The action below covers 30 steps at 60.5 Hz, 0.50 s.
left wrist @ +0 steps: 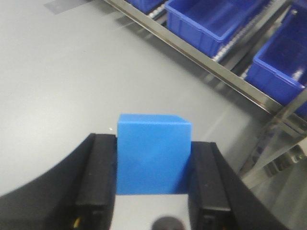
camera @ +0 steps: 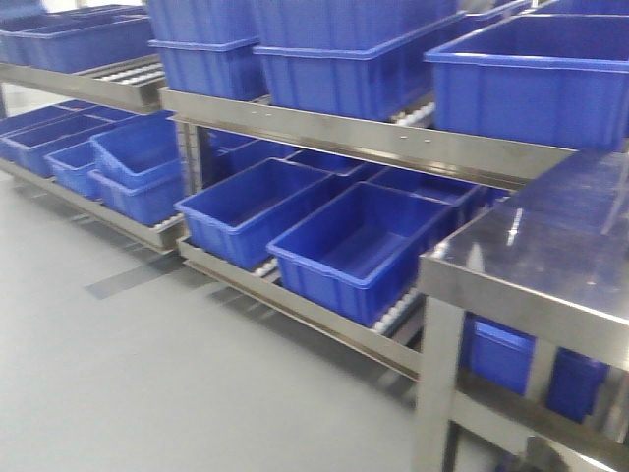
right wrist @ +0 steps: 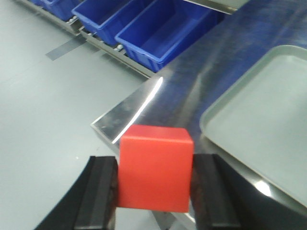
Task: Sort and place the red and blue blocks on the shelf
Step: 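Drive the base away from the counter holding both cubes, then drive the base across the floor toward the bin shelving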
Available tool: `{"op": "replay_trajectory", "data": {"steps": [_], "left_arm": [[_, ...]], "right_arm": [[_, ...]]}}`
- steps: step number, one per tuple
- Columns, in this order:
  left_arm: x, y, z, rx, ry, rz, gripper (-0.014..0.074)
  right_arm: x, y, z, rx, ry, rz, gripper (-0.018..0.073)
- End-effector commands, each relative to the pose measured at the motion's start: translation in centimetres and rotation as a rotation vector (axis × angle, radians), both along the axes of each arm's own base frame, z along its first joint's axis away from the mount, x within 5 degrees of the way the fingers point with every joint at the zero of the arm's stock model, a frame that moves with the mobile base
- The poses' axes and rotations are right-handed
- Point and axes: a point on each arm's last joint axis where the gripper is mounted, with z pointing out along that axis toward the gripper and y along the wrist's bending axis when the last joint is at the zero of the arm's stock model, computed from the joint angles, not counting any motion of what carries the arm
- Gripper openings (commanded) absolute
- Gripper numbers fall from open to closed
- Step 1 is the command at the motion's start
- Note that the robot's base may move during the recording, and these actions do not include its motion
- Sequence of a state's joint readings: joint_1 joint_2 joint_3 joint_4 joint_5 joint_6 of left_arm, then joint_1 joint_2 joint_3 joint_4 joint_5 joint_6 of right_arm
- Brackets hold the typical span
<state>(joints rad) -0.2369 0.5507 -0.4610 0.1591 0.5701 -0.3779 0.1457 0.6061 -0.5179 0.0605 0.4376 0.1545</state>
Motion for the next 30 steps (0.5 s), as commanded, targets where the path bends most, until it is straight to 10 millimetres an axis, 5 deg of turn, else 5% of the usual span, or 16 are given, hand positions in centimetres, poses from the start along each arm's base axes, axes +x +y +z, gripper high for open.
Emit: {"op": "replay_trajectory", "data": {"steps": [1,30], "left_arm": [[0.43,-0.15,1.5,-0.022,-0.1,-0.008,0.0125],[0.43,-0.15,1.5,-0.022,-0.1,-0.008,0.0124]], "right_arm": [[0.32,-0.11,1.67,0.006,-0.116,-0.011,0.005],[0.32,-0.11,1.67,0.006,-0.116,-0.011,0.005]]}}
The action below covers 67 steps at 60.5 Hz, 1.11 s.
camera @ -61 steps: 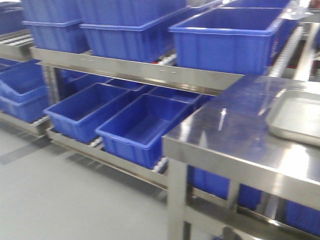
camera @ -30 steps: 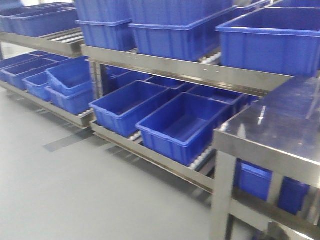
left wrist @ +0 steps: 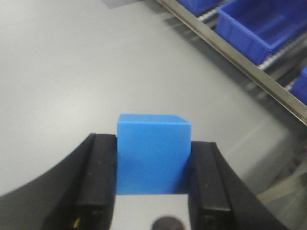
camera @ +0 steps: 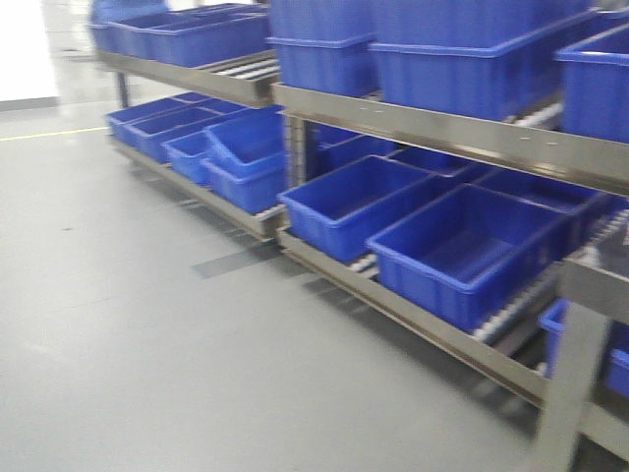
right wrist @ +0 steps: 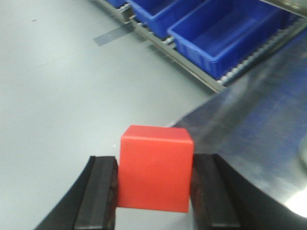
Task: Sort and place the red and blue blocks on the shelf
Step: 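Drive the base across the floor toward the bin shelving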
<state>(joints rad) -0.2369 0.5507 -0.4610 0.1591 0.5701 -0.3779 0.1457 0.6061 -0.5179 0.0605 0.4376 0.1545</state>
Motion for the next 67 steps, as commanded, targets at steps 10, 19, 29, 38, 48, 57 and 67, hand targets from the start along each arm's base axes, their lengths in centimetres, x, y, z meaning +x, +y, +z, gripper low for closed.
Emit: {"op": "replay_trajectory", "data": {"steps": [10,19,29,38,48,57,67], "left_arm": [[0.43,-0.15,1.5,-0.022,-0.1,-0.008,0.0124],[0.43,-0.15,1.5,-0.022,-0.1,-0.008,0.0124],[0.43,-0.15,1.5,-0.022,-0.1,-0.008,0.0124],[0.43,-0.15,1.5,-0.022,-0.1,-0.008,0.0125],[0.43,-0.15,1.5,-0.022,-0.1,-0.008,0.0125],[0.43,-0.15,1.5,-0.022,-0.1,-0.008,0.0125],[0.43,-0.15,1.5,-0.022,-0.1,-0.008,0.0124]], "right_arm": [[0.32,-0.11,1.67,0.006,-0.116,-0.011,0.005],[0.32,-0.11,1.67,0.006,-0.116,-0.011,0.005],[0.32,-0.11,1.67,0.006,-0.116,-0.011,0.005],[0.32,-0.11,1.67,0.006,-0.116,-0.011,0.005],[0.32,-0.11,1.67,0.006,-0.116,-0.011,0.005],[0.32,-0.11,1.67,0.006,-0.116,-0.011,0.005],[0.32,-0.11,1.67,0.006,-0.116,-0.011,0.005]]}}
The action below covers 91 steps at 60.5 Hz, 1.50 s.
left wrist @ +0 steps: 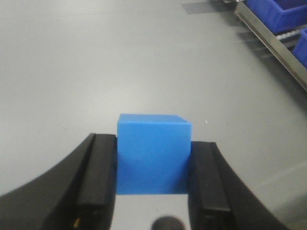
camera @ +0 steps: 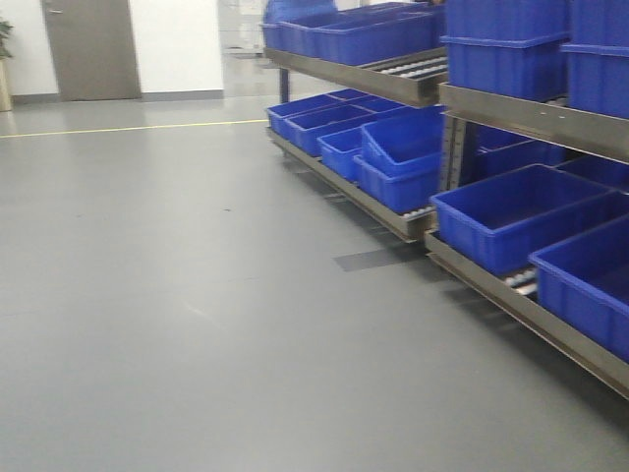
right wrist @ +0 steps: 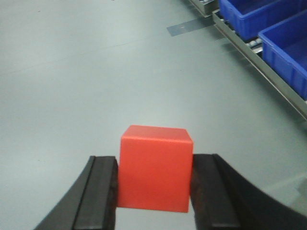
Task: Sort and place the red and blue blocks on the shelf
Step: 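Drive the base across the floor toward the bin shelving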
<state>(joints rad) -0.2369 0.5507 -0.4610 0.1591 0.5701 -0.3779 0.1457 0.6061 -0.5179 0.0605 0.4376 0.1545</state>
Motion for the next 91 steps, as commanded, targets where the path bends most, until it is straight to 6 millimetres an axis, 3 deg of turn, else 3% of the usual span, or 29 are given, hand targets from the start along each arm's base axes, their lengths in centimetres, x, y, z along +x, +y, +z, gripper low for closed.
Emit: {"op": "replay_trajectory", "data": {"steps": [1,91], "left_arm": [[0.43,-0.15,1.5,-0.022,-0.1,-0.008,0.0124],[0.43,-0.15,1.5,-0.022,-0.1,-0.008,0.0124]], "right_arm": [[0.32,-0.11,1.67,0.006,-0.116,-0.011,0.005],[0.32,-0.11,1.67,0.006,-0.116,-0.011,0.005]]}}
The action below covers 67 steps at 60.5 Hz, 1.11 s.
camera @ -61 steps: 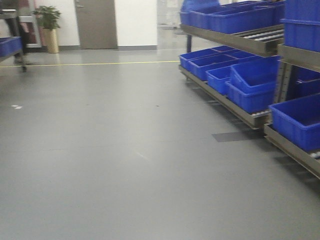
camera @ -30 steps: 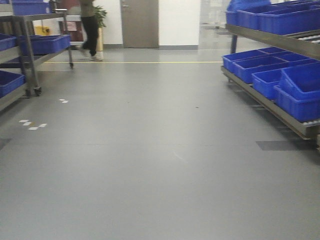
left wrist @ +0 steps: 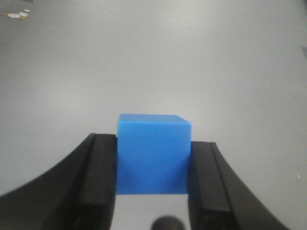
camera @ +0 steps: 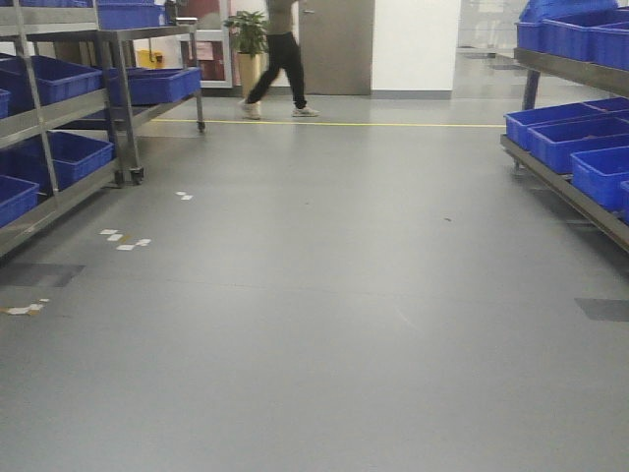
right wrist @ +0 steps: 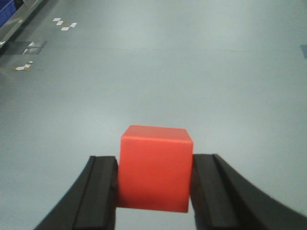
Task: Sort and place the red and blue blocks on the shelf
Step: 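Drive the base across the floor toward the bin shelving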
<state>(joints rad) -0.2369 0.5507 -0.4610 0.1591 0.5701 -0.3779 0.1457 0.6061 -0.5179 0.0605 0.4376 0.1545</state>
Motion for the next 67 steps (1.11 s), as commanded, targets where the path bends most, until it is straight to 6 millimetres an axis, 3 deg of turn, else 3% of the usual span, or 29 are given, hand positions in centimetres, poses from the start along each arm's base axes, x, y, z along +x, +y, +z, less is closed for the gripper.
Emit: {"op": "replay_trajectory", "data": {"steps": [1,67], "left_arm": [[0.43,-0.15,1.5,-0.022,-0.1,-0.008,0.0125],[0.43,-0.15,1.5,-0.022,-0.1,-0.008,0.0124]], "right_arm": [[0.32,-0.11,1.67,0.006,-0.116,-0.011,0.005],[0.32,-0.11,1.67,0.006,-0.116,-0.011,0.005]]}}
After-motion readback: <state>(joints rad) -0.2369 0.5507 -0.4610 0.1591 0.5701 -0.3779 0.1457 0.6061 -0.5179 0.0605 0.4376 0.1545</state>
